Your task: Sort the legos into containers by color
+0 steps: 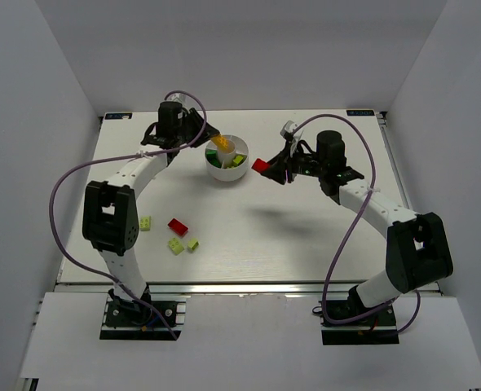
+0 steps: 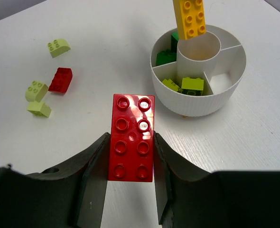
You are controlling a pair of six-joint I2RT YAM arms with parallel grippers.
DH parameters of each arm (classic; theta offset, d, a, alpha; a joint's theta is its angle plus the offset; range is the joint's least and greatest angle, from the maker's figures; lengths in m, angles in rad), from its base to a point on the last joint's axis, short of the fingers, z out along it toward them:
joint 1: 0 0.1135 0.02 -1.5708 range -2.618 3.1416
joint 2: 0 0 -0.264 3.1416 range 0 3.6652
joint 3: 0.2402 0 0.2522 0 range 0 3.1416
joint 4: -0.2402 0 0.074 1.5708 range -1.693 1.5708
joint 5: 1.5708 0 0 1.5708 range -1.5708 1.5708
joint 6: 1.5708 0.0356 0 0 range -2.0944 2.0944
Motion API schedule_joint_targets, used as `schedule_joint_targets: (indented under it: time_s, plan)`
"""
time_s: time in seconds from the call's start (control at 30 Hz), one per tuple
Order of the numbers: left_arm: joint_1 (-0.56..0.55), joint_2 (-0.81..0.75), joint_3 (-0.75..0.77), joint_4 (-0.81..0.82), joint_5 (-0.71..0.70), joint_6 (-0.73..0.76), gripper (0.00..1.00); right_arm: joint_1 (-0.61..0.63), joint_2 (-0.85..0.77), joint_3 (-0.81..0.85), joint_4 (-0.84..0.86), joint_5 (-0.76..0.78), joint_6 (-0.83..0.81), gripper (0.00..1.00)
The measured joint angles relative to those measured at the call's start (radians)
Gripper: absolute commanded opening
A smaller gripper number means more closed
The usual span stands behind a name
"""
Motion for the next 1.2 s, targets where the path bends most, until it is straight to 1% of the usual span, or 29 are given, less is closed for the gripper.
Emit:
schedule_joint_targets:
  time_s: [0.17, 0.27, 0.3, 0.37, 0.4, 0.43, 0.5, 0.6, 0.73, 0.8, 0.83, 0.87, 0.9, 0.93, 0.97, 1.03, 1.07, 1.1, 1.13, 1.2]
  plan:
    - [-0.009, 0.043, 0.022, -0.003, -0.01, 0.01, 0.07, -0.002, -0.002, -0.005, -0.004, 0.0, 0.0, 0.0]
    - [-0.017, 0.059, 0.024, -0.008, -0.013, 0.011, 0.22, -0.003, -0.005, -0.005, -0.004, 0.0, 0.0, 0.0]
    - [-0.02, 0.062, 0.024, -0.012, -0.014, 0.012, 0.34, -0.004, -0.005, -0.005, -0.003, 0.0, 0.0, 0.0]
    - [-0.024, 0.064, 0.026, -0.017, -0.016, 0.016, 0.47, -0.005, -0.006, -0.005, -0.004, 0.0, 0.0, 0.0]
    - [-0.026, 0.064, 0.027, -0.02, -0.018, 0.017, 0.51, -0.004, -0.006, -0.005, -0.003, 0.0, 0.0, 0.0]
    - [-0.027, 0.064, 0.03, -0.023, -0.02, 0.016, 0.57, -0.004, -0.006, -0.005, -0.004, 0.0, 0.0, 0.0]
    - [-0.031, 0.064, 0.035, -0.025, -0.024, 0.022, 0.62, -0.004, -0.006, -0.006, -0.003, 0.0, 0.0, 0.0]
    - [-0.032, 0.064, 0.043, -0.026, -0.028, 0.023, 0.66, -0.004, -0.006, -0.006, -0.004, 0.0, -0.001, 0.0]
    - [-0.032, 0.049, 0.045, -0.047, -0.035, 0.026, 0.66, -0.005, -0.006, -0.006, -0.005, -0.008, -0.008, 0.0]
    - [-0.032, 0.027, 0.045, -0.066, -0.041, 0.033, 0.6, -0.005, -0.006, -0.006, -0.008, -0.015, -0.017, 0.0]
    - [-0.032, 0.011, 0.044, -0.072, -0.044, 0.035, 0.56, -0.005, -0.006, -0.006, -0.013, -0.021, -0.025, 0.0]
    - [-0.032, -0.01, 0.037, -0.073, -0.044, 0.035, 0.5, -0.005, -0.006, -0.006, -0.019, -0.029, -0.031, 0.0]
    - [-0.032, -0.044, 0.013, -0.066, -0.044, 0.038, 0.39, -0.004, -0.006, -0.006, -0.025, -0.037, -0.04, 0.0]
    - [-0.031, -0.087, -0.019, -0.06, -0.038, 0.035, 0.36, -0.004, -0.006, -0.006, -0.029, -0.042, -0.05, 0.0]
    - [-0.031, -0.134, -0.06, -0.05, -0.027, 0.034, 0.36, -0.004, -0.006, -0.006, -0.031, -0.047, -0.058, 0.0]
    - [-0.031, -0.244, -0.163, -0.02, 0.019, 0.025, 0.45, 0.004, -0.005, -0.005, -0.039, -0.054, -0.087, 0.0]
    - [-0.032, -0.292, -0.21, 0.0, 0.055, 0.013, 0.52, 0.01, -0.005, -0.003, -0.049, -0.056, -0.11, 0.0]
    - [-0.032, -0.338, -0.264, 0.034, 0.092, -0.003, 0.65, 0.017, -0.005, -0.003, -0.057, -0.057, -0.133, 0.0]
    - [-0.034, -0.374, -0.313, 0.064, 0.124, -0.022, 0.7, 0.029, -0.003, -0.001, -0.066, -0.058, -0.16, 0.0]
    - [-0.042, -0.435, -0.42, 0.132, 0.193, -0.07, 0.77, 0.056, 0.0, 0.0, -0.085, -0.058, -0.208, 0.0]
